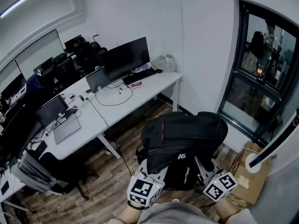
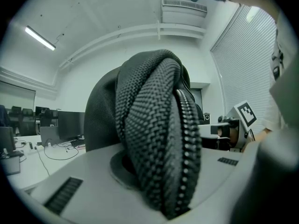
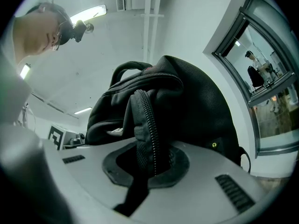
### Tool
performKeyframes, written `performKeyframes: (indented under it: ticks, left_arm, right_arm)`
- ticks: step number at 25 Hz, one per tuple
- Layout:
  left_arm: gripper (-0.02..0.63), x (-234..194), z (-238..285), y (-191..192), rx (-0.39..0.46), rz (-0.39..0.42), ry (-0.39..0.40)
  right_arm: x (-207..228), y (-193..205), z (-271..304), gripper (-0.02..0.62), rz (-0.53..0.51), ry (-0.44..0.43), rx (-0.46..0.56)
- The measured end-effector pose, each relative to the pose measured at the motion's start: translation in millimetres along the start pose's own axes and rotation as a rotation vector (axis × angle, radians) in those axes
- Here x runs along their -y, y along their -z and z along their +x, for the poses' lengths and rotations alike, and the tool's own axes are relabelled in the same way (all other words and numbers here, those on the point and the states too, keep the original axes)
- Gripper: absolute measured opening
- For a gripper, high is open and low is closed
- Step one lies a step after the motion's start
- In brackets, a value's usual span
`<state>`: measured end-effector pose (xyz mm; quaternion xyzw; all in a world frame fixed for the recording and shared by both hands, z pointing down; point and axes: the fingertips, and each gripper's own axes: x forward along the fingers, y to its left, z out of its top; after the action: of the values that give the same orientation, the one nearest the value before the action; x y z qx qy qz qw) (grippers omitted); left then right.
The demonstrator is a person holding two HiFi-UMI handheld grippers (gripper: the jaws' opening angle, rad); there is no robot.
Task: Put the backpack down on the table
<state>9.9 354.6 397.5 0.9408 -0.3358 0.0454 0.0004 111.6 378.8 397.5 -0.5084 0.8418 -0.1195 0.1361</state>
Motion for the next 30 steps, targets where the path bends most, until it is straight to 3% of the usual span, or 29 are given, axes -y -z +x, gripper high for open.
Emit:
performKeyframes:
  ticks: [19,30]
  left_arm:
    - [0.057,30,39,-4,0.007,-0.003,-0.041]
    - [0.057,-13,63,5,-0.001,-0.003,-0.02]
  right_arm:
    - [43,-21,-16,0.023,-0.007,-0.047,-0.011]
    - [58,-11,27,0.023,0.009,-0.021,-0.022]
